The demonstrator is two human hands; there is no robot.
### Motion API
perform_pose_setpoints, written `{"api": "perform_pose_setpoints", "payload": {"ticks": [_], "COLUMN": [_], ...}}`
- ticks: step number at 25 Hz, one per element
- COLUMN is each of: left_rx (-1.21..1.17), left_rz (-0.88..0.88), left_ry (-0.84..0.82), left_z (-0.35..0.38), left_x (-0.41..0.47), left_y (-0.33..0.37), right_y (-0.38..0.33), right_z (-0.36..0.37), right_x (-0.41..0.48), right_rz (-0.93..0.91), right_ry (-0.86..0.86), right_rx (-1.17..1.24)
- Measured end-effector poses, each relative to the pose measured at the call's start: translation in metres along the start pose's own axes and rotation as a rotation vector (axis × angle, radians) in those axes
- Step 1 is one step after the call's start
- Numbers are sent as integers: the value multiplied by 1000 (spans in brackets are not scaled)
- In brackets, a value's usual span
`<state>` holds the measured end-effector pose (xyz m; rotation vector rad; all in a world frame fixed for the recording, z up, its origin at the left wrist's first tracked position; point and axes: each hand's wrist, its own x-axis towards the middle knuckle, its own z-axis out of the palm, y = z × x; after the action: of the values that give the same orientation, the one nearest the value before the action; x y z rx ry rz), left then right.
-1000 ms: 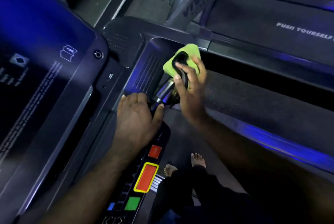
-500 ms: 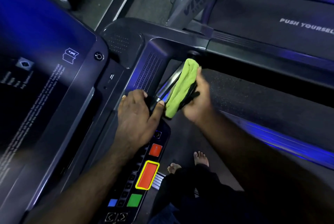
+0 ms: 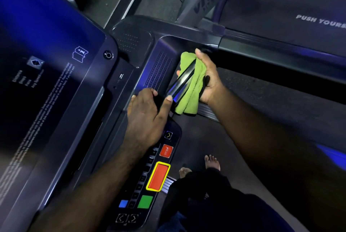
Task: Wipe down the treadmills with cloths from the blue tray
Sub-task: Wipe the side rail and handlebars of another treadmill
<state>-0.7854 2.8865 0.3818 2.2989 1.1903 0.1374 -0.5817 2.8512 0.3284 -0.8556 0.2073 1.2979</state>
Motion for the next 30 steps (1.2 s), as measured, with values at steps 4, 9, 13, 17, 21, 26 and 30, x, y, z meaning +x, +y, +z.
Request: {"api": "perform_pose_setpoints", "payload": {"ticks": [4,9,13,17,21,26,30], "left_rx": [-205,-323,-293,-267,-262,-329,-399], "left_rz": [-66,-82,-66,-67,-49,-19,-32], "left_ry": [49,87,84,77,70,102,117], "left_z": [-2,-1,-1,-1,-1,-1,-5], "left_x": [-3,-3,-2,-2,-1,-1,-4], "left_y": [3,-4,-4,-3,-5,-7,-6], "right_y": [52,13,-17,38,73,43,23], "right_z": [1,-1,5,9,18,-11,-19], "right_x": [-31,-12,26,6,-30,-78,-89], "right_rz": [174,185,34,147,55,10,-507], "right_ry": [-17,15,279,134,119,148,438], "right_rx": [-106,-269,-202,-213,-396,-596,-586]}}
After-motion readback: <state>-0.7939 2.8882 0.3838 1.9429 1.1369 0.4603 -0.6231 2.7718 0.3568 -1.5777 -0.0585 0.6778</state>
